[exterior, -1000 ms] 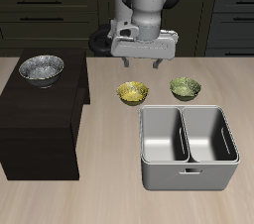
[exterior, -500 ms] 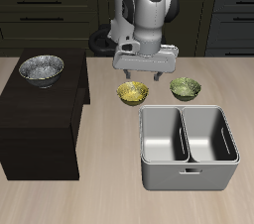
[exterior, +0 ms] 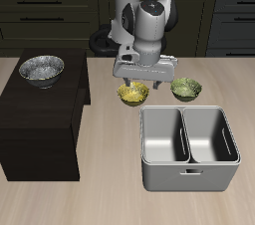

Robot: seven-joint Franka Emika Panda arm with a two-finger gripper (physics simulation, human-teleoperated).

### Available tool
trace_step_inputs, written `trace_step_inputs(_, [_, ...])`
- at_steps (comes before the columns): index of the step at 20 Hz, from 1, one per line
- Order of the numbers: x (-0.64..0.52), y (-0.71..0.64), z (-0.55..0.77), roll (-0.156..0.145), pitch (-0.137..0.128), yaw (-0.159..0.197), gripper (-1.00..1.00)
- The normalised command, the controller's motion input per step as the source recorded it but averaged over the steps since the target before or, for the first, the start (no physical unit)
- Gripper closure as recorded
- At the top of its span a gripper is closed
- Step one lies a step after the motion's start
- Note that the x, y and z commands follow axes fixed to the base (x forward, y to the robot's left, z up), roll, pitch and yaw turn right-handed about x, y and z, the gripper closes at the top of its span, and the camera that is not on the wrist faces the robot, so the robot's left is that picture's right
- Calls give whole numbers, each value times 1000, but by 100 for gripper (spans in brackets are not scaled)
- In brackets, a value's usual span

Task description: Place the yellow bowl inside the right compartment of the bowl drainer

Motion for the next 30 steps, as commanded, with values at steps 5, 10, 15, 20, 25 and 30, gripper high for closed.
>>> trace_step_inputs(5, [-9, 8, -235, -1, 33, -4, -100])
trace_step_inputs(10, [52, 56, -314, 14, 60, -1, -100])
trace_step_inputs(15, [21, -32, -165, 39, 52, -70, 100])
trace_step_inputs(20, [10, -49, -16, 0, 13, -7, 100])
trace_step_inputs(25, [4, 17, 112, 4, -17, 0, 100])
trace_step_inputs(30, [-8, 54, 221, 17, -28, 6, 100])
